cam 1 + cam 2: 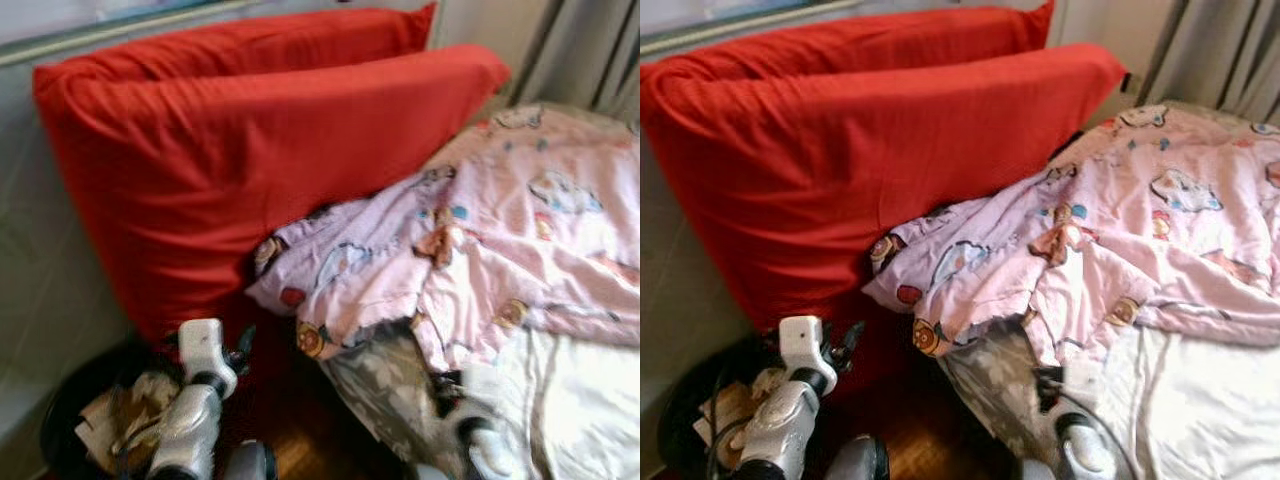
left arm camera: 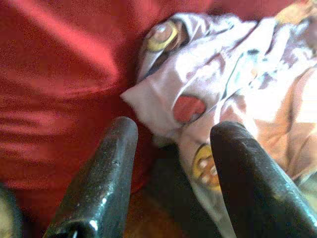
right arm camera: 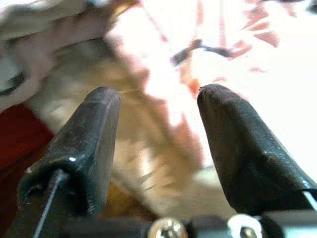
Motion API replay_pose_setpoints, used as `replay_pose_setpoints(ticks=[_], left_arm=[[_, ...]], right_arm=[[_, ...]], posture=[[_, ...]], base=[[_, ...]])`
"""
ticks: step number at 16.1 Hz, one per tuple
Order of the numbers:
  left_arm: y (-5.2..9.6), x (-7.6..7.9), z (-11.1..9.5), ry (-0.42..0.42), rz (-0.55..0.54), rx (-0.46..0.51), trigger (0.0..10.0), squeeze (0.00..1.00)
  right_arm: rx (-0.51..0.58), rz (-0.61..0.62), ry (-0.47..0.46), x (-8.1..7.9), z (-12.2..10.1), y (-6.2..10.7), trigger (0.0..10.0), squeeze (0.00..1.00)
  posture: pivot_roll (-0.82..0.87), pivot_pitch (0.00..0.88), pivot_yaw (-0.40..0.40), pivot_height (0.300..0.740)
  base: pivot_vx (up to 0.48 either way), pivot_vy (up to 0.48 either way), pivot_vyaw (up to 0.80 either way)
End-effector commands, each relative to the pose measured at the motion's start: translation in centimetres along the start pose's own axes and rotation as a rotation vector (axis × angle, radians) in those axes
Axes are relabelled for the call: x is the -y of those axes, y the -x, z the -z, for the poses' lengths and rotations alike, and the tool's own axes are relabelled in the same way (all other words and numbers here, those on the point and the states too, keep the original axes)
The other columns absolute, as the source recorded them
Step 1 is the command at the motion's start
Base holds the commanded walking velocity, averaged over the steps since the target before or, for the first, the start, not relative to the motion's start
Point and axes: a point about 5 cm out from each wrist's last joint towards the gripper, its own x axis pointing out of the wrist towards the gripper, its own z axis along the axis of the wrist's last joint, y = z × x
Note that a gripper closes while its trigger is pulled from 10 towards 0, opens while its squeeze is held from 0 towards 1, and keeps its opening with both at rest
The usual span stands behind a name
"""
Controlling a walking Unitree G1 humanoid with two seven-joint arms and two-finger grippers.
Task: Clean up the room
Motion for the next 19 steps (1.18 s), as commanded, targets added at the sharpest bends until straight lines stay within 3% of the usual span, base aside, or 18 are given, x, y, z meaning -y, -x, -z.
replay_pose_setpoints(ticks=[1, 8, 14, 15, 16, 19], left_arm=[[0.4, -0.6, 0.4, -0.008, -0.014, -0.018, 10.0, 0.00], [0.3, -0.5, 0.3, -0.006, -0.005, -0.016, 10.0, 0.00], [0.2, 0.1, 0.3, -0.020, 0.020, -0.024, 10.0, 0.00], [0.1, 0.2, 0.2, -0.023, 0.022, -0.023, 10.0, 0.00], [0.1, 0.2, 0.1, -0.024, 0.020, -0.018, 10.0, 0.00], [0.2, 0.2, -0.1, -0.025, 0.018, -0.007, 10.0, 0.00]], right_arm=[[0.001, 0.019, -0.057, -0.4, -0.3, -0.3, 10.0, 0.00], [0.027, 0.031, -0.076, -0.7, -1.6, -1.0, 10.0, 0.00], [-0.012, 0.036, -0.017, -0.8, -1.6, -1.3, 10.0, 0.00], [-0.013, 0.013, -0.007, -1.0, -1.7, -1.4, 10.0, 0.75], [-0.013, 0.003, -0.002, -1.0, -1.8, -1.4, 10.0, 1.00], [-0.006, -0.004, 0.005, -1.2, -2.3, -1.7, 10.0, 1.00]], posture=[[0.04, 0.066, -0.017, 0.616], [0.04, 0.082, -0.014, 0.616], [0.06, 0.132, -0.012, 0.616], [0.07, 0.142, -0.012, 0.616], [0.07, 0.153, -0.014, 0.616], [0.08, 0.192, -0.013, 0.616]], base=[[0.247, 0.000, 0.00], [0.266, 0.000, 0.00], [0.000, 0.000, 0.00], [0.000, 0.000, 0.00], [0.000, 0.000, 0.00], [0.000, 0.000, 0.00]])
